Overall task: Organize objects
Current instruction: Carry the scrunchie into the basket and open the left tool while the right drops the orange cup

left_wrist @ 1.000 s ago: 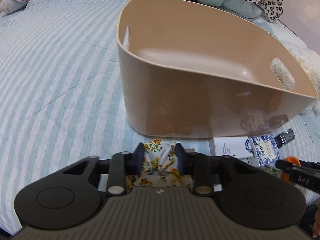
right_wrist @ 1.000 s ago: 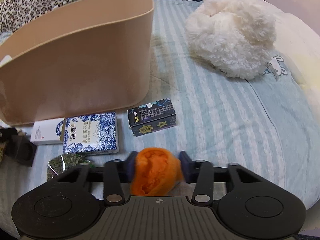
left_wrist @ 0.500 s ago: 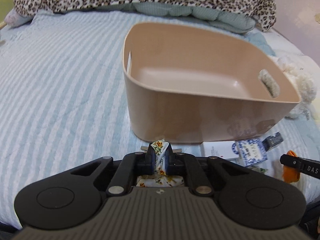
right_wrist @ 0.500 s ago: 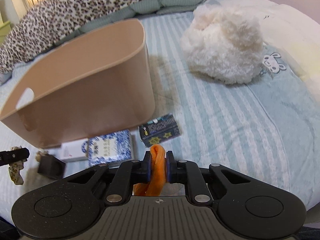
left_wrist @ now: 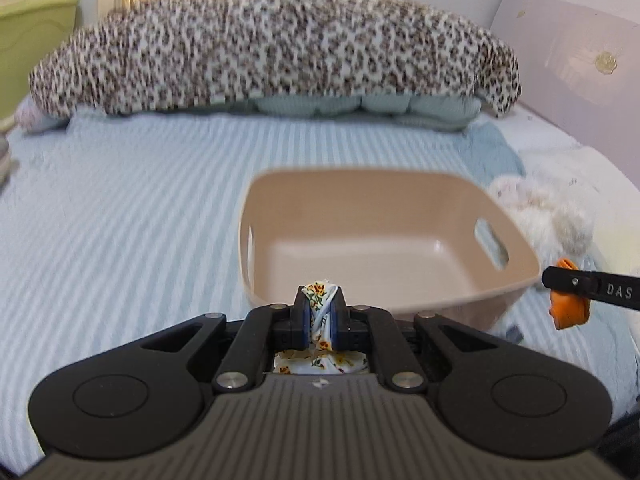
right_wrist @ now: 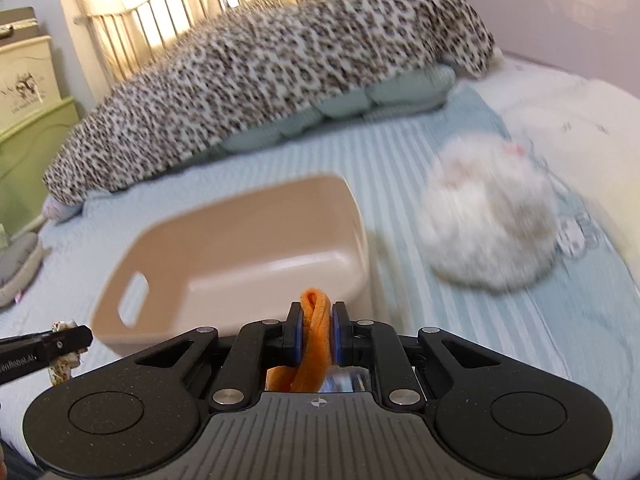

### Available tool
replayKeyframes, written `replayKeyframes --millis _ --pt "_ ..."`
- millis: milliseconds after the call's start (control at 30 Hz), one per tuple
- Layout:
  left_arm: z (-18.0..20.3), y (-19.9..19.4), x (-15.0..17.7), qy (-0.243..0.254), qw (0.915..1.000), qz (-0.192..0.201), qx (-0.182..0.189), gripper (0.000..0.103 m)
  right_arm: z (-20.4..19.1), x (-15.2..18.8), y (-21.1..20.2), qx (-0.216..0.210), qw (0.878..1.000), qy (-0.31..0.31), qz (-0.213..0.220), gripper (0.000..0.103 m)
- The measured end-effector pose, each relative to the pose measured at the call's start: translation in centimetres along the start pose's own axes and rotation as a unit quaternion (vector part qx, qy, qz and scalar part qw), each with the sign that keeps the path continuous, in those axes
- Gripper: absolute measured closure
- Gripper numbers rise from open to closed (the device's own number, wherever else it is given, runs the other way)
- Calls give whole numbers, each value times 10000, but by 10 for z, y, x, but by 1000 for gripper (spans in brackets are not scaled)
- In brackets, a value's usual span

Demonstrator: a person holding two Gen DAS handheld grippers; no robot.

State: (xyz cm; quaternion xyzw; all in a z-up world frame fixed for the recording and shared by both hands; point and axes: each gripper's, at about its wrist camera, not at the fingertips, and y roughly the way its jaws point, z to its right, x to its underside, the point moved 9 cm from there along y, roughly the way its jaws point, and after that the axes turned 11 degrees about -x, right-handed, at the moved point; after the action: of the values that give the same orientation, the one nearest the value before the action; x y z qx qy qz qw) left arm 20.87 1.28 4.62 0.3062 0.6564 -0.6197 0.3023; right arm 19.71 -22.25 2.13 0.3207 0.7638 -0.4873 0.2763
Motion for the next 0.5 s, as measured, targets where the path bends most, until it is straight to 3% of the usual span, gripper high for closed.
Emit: replayKeyframes --millis 300,500 --pt "13 18 -55 -24 9987 427 -262 93 -21 -57 19 5 9991 -288 312 90" --pt "21 69 -55 -97 9992 -13 -389 93 -22 -61 59 180 9989 -417 116 90"
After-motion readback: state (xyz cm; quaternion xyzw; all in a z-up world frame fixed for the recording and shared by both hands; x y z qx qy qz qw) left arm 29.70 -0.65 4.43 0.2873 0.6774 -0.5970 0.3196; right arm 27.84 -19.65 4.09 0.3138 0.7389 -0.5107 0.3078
